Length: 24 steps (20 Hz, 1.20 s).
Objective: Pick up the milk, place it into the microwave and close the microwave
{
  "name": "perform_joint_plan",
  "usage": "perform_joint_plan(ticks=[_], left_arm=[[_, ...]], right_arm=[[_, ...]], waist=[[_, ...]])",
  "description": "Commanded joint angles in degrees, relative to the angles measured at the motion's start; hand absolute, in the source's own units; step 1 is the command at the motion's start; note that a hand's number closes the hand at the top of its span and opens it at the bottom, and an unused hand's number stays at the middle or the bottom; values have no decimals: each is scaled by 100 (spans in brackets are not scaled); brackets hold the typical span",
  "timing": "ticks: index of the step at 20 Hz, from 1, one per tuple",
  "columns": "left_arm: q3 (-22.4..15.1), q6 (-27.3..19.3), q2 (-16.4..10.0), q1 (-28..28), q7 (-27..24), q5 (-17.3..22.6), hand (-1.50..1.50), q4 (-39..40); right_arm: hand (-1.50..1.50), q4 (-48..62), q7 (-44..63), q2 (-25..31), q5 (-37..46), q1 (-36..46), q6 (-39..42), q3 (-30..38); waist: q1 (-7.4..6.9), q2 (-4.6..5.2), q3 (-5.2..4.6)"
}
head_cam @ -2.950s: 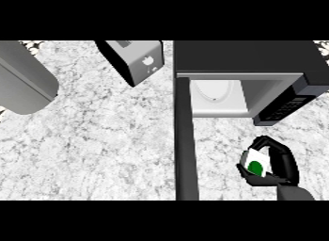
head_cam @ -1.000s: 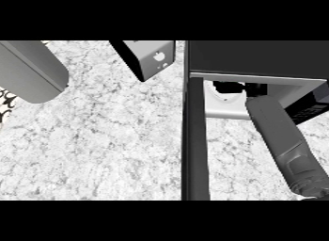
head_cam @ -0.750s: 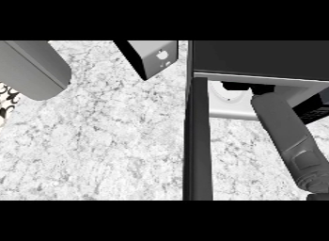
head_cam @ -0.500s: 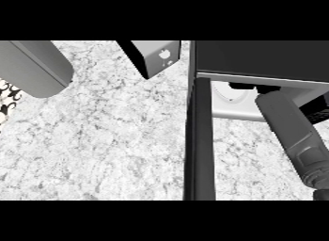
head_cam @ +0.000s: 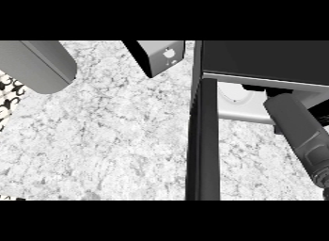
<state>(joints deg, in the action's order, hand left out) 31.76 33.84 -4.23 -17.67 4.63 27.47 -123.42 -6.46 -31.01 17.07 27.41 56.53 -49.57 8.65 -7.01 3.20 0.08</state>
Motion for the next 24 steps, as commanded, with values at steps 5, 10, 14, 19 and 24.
perform_joint_plan(ticks=[5, 10, 14, 19, 24], left_arm=[[-237, 227, -8, 24, -6, -210, -150, 100], [-337, 410, -55, 144, -134, -369, -150, 317], [-572, 563, 46, 69, -140, -348, -150, 59], [-828, 926, 23, -19, -143, -296, -150, 308], [-1064, 914, 128, 46, -86, -368, -150, 54]], right_arm=[[-150, -88, -508, 124, -97, 73, 546, 107], [-150, -42, -645, -127, -192, 255, 984, 183], [-150, -99, -889, -188, -489, 198, 1462, 458], [-150, -180, -1422, -437, -860, -16, 2147, 773], [-150, -193, -1762, -398, -1260, -197, 2761, 1147]], waist=[[15, 5, 34], [75, -42, 21], [75, -56, 30], [235, -129, 19], [288, -143, 20]])
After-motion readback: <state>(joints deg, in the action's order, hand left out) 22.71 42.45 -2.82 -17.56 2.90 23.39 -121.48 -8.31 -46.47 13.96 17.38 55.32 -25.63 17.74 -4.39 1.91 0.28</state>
